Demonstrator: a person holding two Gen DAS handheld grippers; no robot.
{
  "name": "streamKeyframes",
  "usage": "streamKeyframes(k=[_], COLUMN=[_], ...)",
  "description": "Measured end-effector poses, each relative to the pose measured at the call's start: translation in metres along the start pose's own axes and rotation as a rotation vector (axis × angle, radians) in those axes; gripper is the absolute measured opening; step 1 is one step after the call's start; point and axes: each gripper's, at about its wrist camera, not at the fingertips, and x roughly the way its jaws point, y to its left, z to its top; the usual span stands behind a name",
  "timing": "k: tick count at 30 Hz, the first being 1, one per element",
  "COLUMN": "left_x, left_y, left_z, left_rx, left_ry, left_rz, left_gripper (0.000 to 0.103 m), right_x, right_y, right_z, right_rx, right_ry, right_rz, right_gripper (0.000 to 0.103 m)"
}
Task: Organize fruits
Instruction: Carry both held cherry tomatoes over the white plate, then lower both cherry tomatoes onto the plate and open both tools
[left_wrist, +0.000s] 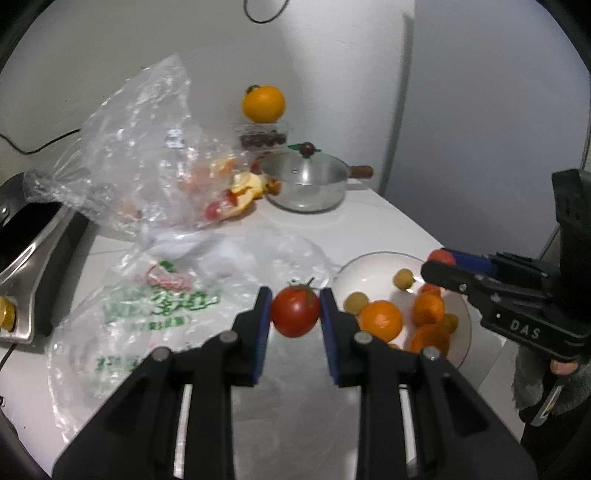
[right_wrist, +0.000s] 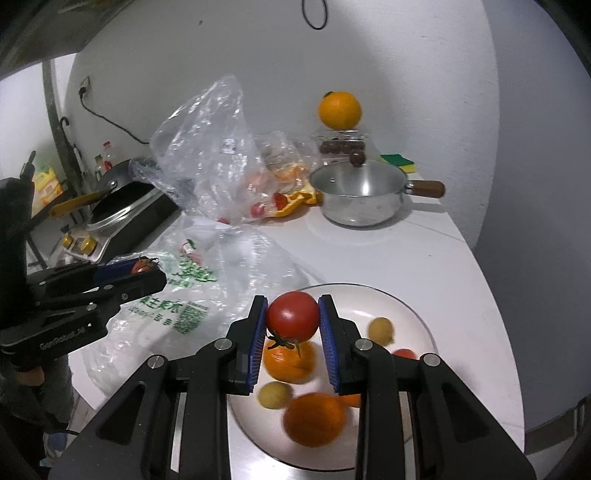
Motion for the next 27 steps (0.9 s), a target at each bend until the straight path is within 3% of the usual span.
streamKeyframes(k=[27], left_x=[0.065], left_y=[-0.08], left_z=[0.003], left_rx=[0.119], left_ry=[0.09], left_rz=[-0.1], left_gripper=[0.027], right_x=[0.005], right_y=[-0.085], right_z=[-0.027], right_rx=[0.105], right_ry=[0.032], right_rz=[-0.059], right_gripper=[0.03])
